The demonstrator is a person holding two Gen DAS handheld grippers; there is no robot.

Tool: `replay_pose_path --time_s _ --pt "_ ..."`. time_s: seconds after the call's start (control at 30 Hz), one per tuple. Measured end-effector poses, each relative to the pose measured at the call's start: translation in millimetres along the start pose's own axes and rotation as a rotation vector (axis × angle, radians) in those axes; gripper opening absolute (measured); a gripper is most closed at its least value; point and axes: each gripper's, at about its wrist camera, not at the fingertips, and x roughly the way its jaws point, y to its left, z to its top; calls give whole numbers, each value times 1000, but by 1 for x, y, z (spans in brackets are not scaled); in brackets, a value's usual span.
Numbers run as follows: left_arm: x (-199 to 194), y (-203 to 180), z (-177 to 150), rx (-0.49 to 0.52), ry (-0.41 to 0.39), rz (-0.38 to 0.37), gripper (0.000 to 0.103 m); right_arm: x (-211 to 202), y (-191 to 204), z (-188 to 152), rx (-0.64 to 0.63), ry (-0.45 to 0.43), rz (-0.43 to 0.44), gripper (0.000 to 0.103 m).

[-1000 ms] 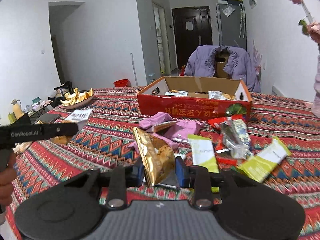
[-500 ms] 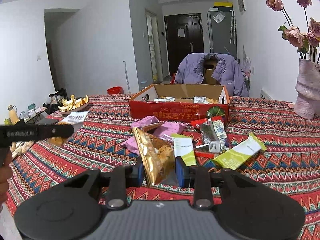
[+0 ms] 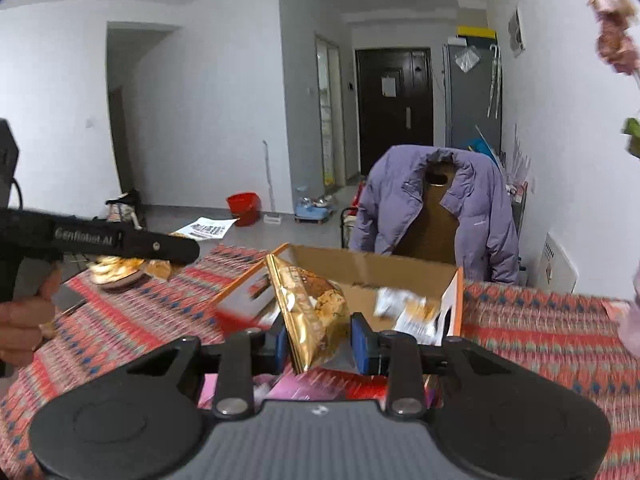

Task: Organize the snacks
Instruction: 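Carry both packets over the box and open both tools to drop them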

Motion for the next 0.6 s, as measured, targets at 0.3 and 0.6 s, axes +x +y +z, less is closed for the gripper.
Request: replay_pose_path --time_s 0.3,0.6 --pt "198 23 34 -111 192 80 44 194 -80 49 58 194 -141 31" --pt "279 29 12 -118 287 53 48 278 -104 38 73 328 -204 37"
